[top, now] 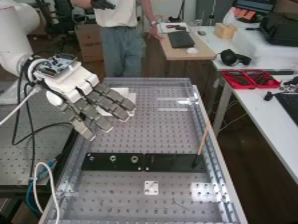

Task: Grab the larger nut and place it in the white container

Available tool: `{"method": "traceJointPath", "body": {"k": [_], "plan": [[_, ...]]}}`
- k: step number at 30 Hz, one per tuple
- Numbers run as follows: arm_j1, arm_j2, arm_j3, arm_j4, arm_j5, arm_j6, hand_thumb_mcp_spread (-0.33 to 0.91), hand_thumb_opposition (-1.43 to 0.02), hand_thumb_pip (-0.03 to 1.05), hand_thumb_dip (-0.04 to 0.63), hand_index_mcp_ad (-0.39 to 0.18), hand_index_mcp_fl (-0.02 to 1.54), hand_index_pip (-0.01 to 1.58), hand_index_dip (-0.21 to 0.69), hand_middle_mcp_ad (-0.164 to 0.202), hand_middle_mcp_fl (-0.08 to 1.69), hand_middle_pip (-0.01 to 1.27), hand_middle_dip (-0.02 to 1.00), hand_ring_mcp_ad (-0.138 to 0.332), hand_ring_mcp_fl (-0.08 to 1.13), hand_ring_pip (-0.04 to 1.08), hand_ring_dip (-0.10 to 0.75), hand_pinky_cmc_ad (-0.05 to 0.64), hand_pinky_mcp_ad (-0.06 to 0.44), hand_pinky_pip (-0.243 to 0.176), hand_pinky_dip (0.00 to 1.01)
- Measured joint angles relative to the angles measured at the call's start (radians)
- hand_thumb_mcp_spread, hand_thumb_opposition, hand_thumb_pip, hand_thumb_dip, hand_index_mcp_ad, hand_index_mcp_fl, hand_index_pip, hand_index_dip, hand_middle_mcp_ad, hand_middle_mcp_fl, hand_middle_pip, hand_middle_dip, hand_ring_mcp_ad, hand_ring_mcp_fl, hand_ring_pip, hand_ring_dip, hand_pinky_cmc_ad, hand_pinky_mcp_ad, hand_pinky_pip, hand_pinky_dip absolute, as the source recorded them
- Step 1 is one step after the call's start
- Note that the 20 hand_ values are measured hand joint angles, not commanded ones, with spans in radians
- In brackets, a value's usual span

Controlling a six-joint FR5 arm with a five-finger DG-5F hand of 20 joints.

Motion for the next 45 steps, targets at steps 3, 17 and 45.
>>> {"method": "traceJointPath", "body": {"k": [3,17,45], "plan": [[0.003,-0.013,-0.008,0.011,0.018,0.004,0.28,-0.77,0.56,0.136,-0.019,0.09,0.4,0.019,0.058,0.06,0.13,0.19,0.166,0.0,0.09,0.058,0.302,0.265,-0.075,0.36],[0.048,-0.09,-0.074,0.145,0.169,0.019,0.31,-0.81,0.64,0.188,-0.019,0.07,0.87,0.051,0.058,0.05,0.13,0.2,0.164,0.0,0.09,0.059,0.295,0.265,-0.075,0.37],[0.071,-0.326,-0.074,0.319,0.298,0.054,0.32,-0.82,0.7,0.204,-0.023,0.02,1.48,0.187,0.058,0.08,0.12,0.23,0.164,0.0,0.08,0.056,0.314,0.265,-0.075,0.4]]}}
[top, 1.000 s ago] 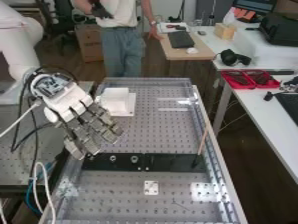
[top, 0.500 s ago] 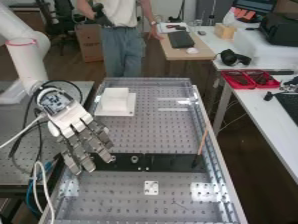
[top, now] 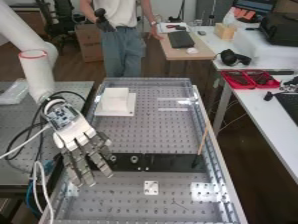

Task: Grab the larger nut and place it in the white container

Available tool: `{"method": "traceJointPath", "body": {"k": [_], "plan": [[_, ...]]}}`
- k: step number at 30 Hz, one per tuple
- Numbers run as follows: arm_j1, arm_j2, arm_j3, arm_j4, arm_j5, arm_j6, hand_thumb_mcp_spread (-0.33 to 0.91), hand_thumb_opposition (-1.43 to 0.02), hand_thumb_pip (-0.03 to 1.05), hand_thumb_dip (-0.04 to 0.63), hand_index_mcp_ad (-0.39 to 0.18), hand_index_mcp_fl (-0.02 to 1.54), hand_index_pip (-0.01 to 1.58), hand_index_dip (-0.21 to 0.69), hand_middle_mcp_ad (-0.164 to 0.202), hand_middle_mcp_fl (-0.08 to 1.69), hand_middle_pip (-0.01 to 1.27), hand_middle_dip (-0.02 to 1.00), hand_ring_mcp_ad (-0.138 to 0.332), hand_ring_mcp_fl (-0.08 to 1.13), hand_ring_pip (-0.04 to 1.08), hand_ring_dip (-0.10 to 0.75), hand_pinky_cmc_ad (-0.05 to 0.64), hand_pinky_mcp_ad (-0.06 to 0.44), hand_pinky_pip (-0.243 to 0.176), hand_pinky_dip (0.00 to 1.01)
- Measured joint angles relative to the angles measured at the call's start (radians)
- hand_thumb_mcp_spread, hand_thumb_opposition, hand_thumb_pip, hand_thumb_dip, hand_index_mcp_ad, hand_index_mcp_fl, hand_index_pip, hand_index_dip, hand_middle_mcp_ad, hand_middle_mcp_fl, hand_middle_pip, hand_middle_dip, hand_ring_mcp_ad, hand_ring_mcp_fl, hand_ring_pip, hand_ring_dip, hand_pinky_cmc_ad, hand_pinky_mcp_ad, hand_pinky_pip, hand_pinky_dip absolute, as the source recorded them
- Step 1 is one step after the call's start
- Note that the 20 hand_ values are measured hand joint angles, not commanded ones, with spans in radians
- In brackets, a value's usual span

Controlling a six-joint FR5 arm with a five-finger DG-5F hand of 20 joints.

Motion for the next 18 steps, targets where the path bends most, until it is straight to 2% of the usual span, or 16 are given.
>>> {"method": "traceJointPath", "body": {"k": [5,13,18], "plan": [[-0.009,-0.023,-0.001,0.048,-0.008,-0.032,0.32,-0.82,0.7,0.204,-0.023,0.02,1.51,0.187,0.058,0.09,0.13,0.24,0.164,0.0,0.09,0.068,0.314,0.265,-0.073,0.4],[-0.023,-0.034,0.005,0.061,-0.04,-0.063,0.32,-0.82,0.71,0.204,-0.024,0.02,1.54,0.187,0.061,0.13,0.12,0.24,0.164,0.0,0.09,0.075,0.314,0.264,-0.073,0.4],[-0.036,-0.037,0.008,0.063,-0.077,-0.089,0.32,-0.85,0.73,0.237,-0.024,0.02,1.54,0.183,0.061,0.13,0.12,0.24,0.164,0.0,0.09,0.072,0.314,0.264,-0.075,0.4]]}}
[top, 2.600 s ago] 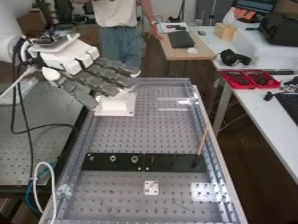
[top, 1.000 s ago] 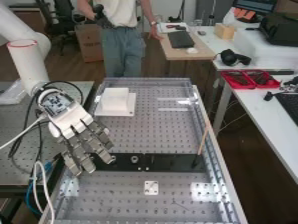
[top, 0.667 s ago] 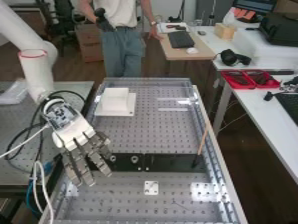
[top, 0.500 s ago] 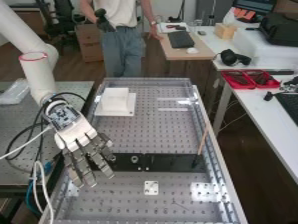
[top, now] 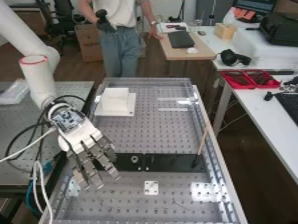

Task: Grab the larger nut and place it in the white container

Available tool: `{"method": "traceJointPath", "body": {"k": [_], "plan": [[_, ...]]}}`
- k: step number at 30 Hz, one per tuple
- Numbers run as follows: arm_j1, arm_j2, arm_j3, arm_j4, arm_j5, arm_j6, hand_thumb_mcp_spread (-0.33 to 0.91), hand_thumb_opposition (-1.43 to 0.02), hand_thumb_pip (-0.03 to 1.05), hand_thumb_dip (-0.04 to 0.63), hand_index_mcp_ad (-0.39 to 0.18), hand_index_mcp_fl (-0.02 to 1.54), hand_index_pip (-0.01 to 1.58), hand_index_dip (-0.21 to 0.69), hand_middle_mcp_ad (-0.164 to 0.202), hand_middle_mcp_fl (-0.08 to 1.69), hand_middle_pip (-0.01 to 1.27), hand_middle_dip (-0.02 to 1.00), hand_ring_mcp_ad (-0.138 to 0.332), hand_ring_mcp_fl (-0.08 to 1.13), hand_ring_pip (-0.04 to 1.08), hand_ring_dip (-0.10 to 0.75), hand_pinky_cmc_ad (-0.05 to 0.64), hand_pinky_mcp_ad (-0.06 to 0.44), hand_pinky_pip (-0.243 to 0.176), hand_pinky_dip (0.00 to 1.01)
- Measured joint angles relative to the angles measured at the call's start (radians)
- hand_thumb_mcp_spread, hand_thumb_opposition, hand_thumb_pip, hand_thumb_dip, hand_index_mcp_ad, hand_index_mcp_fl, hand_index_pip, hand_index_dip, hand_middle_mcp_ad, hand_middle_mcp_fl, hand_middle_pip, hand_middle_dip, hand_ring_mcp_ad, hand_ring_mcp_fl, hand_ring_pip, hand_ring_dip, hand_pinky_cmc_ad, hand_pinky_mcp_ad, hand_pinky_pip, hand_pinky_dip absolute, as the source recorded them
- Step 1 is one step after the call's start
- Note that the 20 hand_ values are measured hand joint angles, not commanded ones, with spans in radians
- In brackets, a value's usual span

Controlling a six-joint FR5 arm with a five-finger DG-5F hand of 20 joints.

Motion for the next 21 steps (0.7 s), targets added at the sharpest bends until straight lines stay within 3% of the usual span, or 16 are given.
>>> {"method": "traceJointPath", "body": {"k": [3,6,11,21], "plan": [[-0.007,-0.001,0.002,-0.001,-0.021,-0.017,0.32,-0.85,0.73,0.253,-0.024,0.02,1.54,0.183,0.058,0.12,0.12,0.24,0.164,0.0,0.09,0.075,0.314,0.264,-0.075,0.4],[-0.014,-0.003,0.006,-0.013,-0.047,-0.022,0.35,-0.86,0.8,0.269,-0.04,0.02,1.54,0.187,0.058,0.12,0.12,0.24,0.164,0.0,0.09,0.072,0.314,0.264,-0.075,0.39],[-0.025,-0.006,0.013,-0.031,-0.076,-0.026,0.36,-0.88,0.79,0.3,-0.054,0.02,1.54,0.187,0.059,0.1,0.12,0.24,0.164,0.0,0.09,0.075,0.314,0.264,-0.073,0.36],[-0.032,-0.005,0.011,-0.053,-0.079,-0.009,0.37,-0.89,0.8,0.302,-0.056,0.02,1.54,0.187,0.058,0.09,0.12,0.24,0.164,0.0,0.09,0.072,0.314,0.264,-0.073,0.34]]}}
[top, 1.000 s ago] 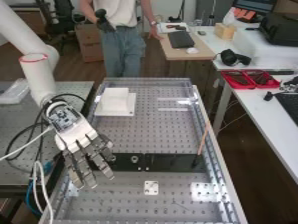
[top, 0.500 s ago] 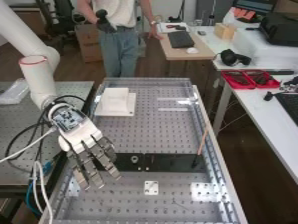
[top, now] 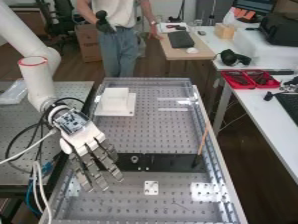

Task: Grab the larger nut and place it in the white container

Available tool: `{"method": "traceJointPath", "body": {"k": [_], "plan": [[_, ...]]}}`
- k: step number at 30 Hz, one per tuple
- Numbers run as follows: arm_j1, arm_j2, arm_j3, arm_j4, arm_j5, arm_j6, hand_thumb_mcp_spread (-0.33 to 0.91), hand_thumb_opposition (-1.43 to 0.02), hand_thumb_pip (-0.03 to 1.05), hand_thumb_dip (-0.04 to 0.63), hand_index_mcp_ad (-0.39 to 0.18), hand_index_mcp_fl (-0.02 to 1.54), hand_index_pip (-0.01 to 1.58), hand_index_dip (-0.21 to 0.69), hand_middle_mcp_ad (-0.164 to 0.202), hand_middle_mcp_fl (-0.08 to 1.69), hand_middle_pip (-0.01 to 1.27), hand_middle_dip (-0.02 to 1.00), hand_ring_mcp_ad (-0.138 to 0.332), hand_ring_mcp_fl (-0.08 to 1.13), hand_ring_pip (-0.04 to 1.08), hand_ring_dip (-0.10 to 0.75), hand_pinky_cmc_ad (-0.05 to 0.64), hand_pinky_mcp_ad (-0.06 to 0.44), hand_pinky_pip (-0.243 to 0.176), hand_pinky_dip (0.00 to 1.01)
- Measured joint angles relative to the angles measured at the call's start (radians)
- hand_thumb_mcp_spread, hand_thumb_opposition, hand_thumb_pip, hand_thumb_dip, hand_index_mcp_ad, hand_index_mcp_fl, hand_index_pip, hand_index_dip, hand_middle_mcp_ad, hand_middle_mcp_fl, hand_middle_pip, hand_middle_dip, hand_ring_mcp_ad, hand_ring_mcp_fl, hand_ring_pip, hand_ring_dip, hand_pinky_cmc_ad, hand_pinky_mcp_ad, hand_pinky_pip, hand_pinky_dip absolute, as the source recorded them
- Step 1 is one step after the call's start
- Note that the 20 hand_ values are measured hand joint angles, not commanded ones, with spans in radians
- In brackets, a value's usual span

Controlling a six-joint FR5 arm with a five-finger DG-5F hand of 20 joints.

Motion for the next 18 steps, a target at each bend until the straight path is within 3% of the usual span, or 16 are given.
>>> {"method": "traceJointPath", "body": {"k": [18], "plan": [[0.026,-0.03,0.003,-0.001,0.051,0.034,0.33,-0.86,0.77,0.298,-0.056,0.02,1.55,0.187,0.058,0.09,0.12,0.24,0.168,0.0,0.09,0.075,0.312,0.264,-0.073,0.38]]}}
